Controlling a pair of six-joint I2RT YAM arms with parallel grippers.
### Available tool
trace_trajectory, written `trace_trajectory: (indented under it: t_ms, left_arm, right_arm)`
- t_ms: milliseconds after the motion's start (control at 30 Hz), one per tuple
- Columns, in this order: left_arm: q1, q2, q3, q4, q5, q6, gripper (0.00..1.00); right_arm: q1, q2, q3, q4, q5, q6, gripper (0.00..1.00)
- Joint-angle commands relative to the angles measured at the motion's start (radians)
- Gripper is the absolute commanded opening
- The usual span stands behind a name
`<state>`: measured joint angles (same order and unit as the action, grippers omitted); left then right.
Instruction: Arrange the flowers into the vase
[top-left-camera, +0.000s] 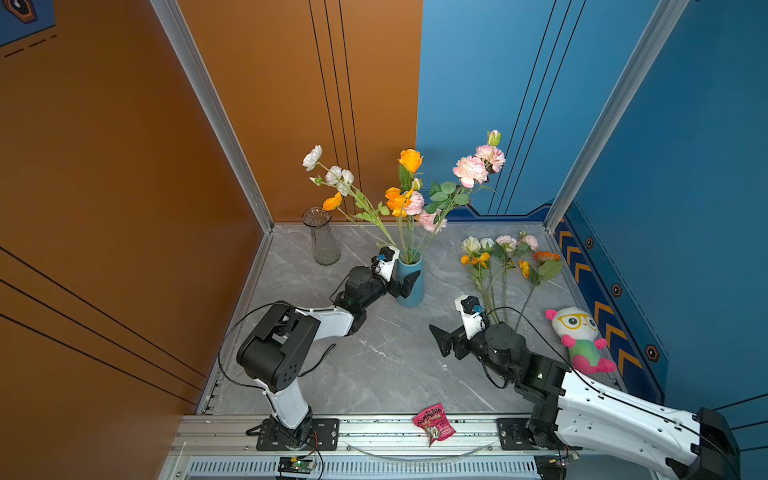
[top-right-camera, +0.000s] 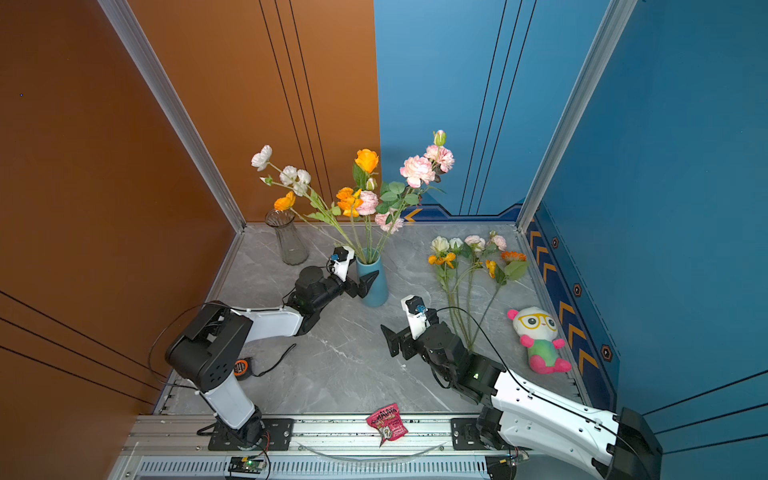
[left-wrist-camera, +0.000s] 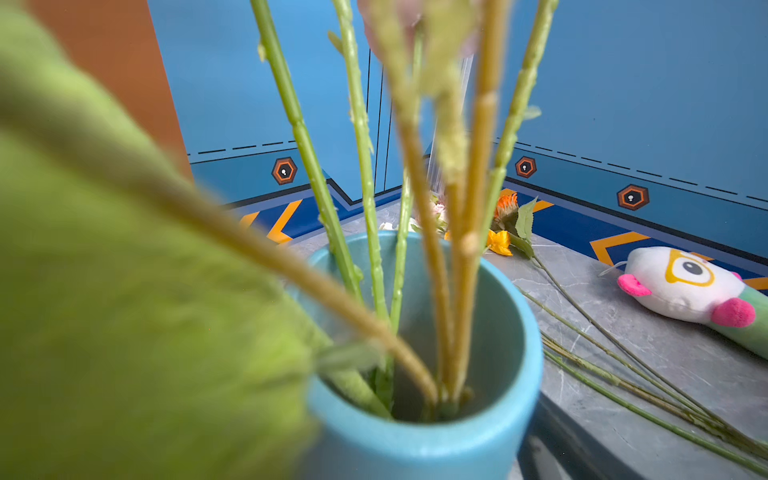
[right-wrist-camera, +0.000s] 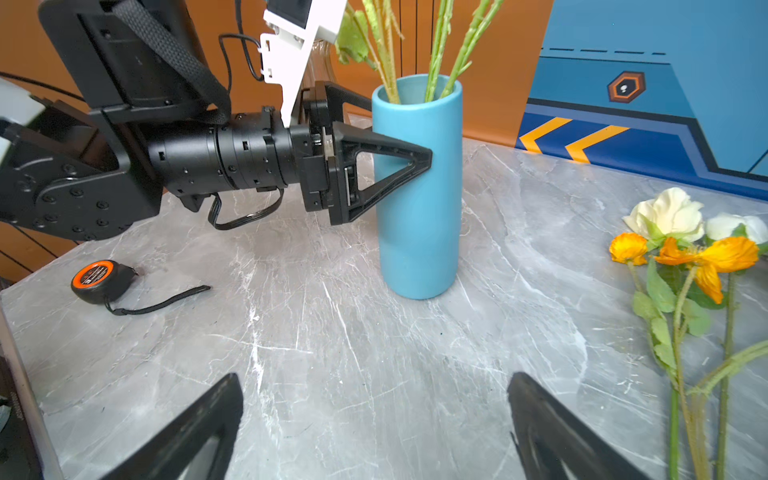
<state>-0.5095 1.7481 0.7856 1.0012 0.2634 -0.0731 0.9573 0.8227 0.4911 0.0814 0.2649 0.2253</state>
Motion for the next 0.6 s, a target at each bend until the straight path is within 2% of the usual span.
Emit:
trace_trajectory:
  t_ms: [0, 100, 400, 433, 567]
  left_arm:
    - [-0.015, 0.038, 0.046, 0.061, -0.029, -0.009, 0.98]
    - [-0.02, 0.071, 0.072, 0.08, -0.024, -0.017, 1.0]
    - [-0.043, 0.102, 0.088, 0.116, -0.063, -0.032, 0.87]
    - [-0.05, 0.101, 0.085, 0.118, -0.074, -0.023, 0.82]
    - [-0.071, 0.102, 0.071, 0.153, -0.116, 0.006, 0.73]
  right_arm:
    - [-0.02, -0.024, -0.014, -0.052, -0.008, -0.014, 1.0]
    - [-0.032, -0.029, -0.018, -0.054, -0.023, -0.014, 1.0]
    - [-0.041, -0.014, -0.017, -0.045, -0.044, -0.008, 1.0]
    - [-0.042, -0.016, -0.019, -0.043, -0.045, -0.006, 1.0]
    - [-0.043, -0.012, -0.02, -0.041, -0.053, -0.009, 1.0]
